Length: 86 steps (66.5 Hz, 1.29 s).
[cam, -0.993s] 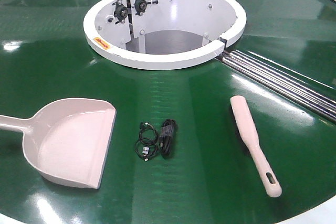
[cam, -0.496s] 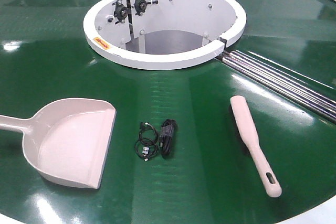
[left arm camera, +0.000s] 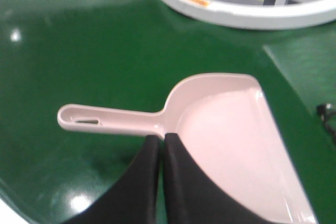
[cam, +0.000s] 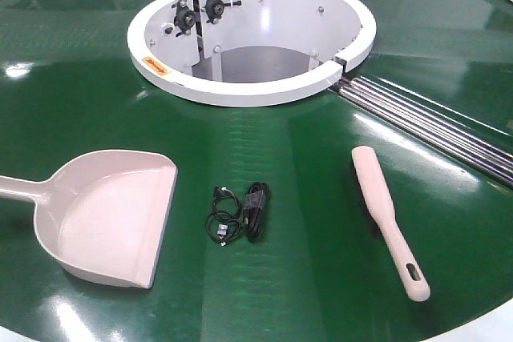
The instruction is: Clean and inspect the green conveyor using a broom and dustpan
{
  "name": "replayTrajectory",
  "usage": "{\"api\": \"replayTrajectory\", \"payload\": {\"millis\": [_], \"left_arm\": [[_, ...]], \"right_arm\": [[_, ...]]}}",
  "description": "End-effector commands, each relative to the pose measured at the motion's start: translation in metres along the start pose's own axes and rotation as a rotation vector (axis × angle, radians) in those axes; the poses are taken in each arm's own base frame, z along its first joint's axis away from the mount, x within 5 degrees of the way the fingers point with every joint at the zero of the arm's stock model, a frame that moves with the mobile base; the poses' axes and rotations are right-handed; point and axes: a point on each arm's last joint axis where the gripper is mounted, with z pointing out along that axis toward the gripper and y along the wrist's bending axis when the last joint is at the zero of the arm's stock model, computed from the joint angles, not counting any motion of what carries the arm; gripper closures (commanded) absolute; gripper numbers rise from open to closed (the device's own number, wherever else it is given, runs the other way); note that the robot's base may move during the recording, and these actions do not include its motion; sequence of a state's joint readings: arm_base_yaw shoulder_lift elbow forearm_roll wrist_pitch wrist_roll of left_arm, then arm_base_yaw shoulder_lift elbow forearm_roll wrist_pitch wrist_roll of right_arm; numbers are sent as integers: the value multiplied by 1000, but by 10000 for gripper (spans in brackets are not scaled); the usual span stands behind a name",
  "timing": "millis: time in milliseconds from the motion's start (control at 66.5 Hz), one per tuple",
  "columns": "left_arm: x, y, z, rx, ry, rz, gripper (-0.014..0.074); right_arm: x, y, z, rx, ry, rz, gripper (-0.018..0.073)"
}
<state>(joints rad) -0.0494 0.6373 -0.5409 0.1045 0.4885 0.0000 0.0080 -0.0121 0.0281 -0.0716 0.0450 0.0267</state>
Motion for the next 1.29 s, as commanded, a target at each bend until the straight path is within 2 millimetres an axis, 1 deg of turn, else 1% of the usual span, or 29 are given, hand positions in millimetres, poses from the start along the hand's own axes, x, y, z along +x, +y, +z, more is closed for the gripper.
{"api": "replayTrajectory", "payload": {"millis": [0,105,180,301,361,436,677,752,812,963,1098,1158,1233,1279], "left_arm": [[-14,0,6,3,-52,-1,603],[-12,-1,15,8,-6,1,599],[-11,-1,18,9,13,1,591],[-11,-1,19,9,20,2,548],[-11,-1,19,9,20,2,513],[-12,-1,19,9,17,2,447],[-10,-1,18,8,43,9,160],[-10,-1,18,8,41,9,112],[-10,-1,18,8,41,9,95],[-11,-1,19,13,27,-7,94],[-12,-5,18,51,31,-82,94],[-14,-4,15,53,57,-48,94],[-24,-3,15,55,100,13,94],[-37,-1,14,57,115,68,94]], "right_arm": [[-6,0,-1,5,-76,-13,568],[-6,0,-1,5,-76,-13,568],[-6,0,-1,5,-76,-13,568],[-6,0,-1,5,-76,-13,568],[-6,0,-1,5,-76,-13,568],[-6,0,-1,5,-76,-13,568],[-6,0,-1,5,-76,-13,568],[-6,0,-1,5,-76,-13,568],[-6,0,-1,5,-76,-13,568],[-6,0,-1,5,-76,-13,568],[-6,0,-1,5,-76,-13,568],[-6,0,-1,5,-76,-13,568],[-6,0,-1,5,-76,-13,568],[-6,0,-1,5,-76,-13,568]]}}
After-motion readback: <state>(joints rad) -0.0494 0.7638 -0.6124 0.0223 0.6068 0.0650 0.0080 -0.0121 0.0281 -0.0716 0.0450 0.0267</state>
